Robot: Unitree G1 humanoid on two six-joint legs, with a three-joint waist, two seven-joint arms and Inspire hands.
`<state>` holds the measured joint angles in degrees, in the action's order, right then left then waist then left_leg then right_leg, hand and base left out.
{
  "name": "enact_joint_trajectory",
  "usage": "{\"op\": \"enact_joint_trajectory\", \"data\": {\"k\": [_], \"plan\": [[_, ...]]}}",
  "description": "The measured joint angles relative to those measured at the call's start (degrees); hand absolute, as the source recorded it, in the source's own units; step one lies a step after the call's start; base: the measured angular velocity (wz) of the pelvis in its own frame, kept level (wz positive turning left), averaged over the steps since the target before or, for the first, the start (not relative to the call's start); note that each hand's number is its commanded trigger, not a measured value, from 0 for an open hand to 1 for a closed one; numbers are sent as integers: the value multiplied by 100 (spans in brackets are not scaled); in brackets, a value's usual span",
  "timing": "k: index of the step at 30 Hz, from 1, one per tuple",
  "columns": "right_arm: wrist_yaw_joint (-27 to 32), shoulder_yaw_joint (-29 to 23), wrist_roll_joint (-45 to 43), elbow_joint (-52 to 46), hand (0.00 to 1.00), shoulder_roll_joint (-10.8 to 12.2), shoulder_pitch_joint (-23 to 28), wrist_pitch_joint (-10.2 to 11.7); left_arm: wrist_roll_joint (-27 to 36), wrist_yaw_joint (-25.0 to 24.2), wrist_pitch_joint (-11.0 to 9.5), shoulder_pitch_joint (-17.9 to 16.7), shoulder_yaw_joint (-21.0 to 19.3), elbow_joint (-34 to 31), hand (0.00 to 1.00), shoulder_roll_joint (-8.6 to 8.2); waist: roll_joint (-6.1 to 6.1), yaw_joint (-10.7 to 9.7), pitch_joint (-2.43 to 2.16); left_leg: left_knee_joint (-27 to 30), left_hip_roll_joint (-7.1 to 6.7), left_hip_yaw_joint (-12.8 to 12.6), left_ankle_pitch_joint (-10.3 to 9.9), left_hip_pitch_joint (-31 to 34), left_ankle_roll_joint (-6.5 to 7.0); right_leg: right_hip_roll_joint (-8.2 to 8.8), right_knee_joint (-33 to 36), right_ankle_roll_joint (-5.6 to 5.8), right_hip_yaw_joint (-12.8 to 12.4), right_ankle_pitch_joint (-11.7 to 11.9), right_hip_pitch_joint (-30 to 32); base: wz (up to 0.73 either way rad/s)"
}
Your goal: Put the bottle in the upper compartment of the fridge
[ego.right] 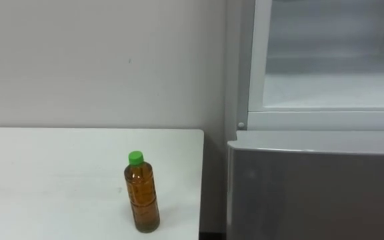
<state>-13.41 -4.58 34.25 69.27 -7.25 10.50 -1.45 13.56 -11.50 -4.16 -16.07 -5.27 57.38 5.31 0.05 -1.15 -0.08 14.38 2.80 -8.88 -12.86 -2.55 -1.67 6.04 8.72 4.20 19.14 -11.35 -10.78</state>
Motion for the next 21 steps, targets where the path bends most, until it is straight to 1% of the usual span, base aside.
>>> {"op": "enact_joint_trajectory", "data": {"k": [4,7,9,10,11,12,13,15,17,18,21], "plan": [[-119,0,80,-258,0,-24,-14,11,31,1,-13,-10,-2,-5,0,0,8,7,2,14,0,-3,0,1,0,0,1,0,-1,0,-2,0],[-285,2,94,-660,0,-51,-23,27,-1,7,-85,-23,-11,0,0,-1,30,27,5,53,1,-4,0,-4,0,0,4,-1,2,1,-10,0],[-286,153,78,-1296,0,-61,5,63,-73,13,-123,28,36,-2,0,0,56,90,20,102,7,-18,-1,13,3,6,37,-2,0,1,12,-4],[-288,196,63,-1522,0,-59,19,67,-77,13,-126,41,56,-3,0,3,62,107,15,101,8,-20,-2,17,4,8,49,-2,-2,1,28,-5],[-297,281,62,-1969,0,-48,17,98,-71,13,-127,75,92,-3,0,4,113,145,30,99,12,-19,-1,46,5,11,98,-2,-2,1,66,0],[-294,412,77,-2337,0,-53,13,153,-78,12,-126,113,115,-15,0,4,108,181,20,99,13,-16,-2,56,7,10,100,-1,-8,1,72,0],[-295,482,87,-2567,0,-51,13,160,-79,12,-128,115,116,-28,0,5,98,195,15,99,13,-11,-1,60,8,10,99,-1,-9,1,71,5],[-338,640,101,-3423,0,-16,23,185,-91,11,-127,78,107,-25,0,16,95,206,17,122,9,51,5,94,8,7,86,1,45,-1,73,11],[-379,726,174,-3913,0,-12,22,191,-82,11,-125,78,104,-33,0,15,78,248,18,123,6,57,12,102,8,7,71,2,65,-6,82,6],[-442,750,179,-4140,0,7,16,198,-79,12,-120,78,102,-61,0,16,53,262,5,133,-2,67,12,121,8,7,24,1,98,-7,74,4],[-512,833,192,-4471,0,10,14,181,-79,12,-118,77,94,-83,0,38,-6,309,-6,132,-27,97,19,145,11,19,-1,0,151,-6,78,8]]}}
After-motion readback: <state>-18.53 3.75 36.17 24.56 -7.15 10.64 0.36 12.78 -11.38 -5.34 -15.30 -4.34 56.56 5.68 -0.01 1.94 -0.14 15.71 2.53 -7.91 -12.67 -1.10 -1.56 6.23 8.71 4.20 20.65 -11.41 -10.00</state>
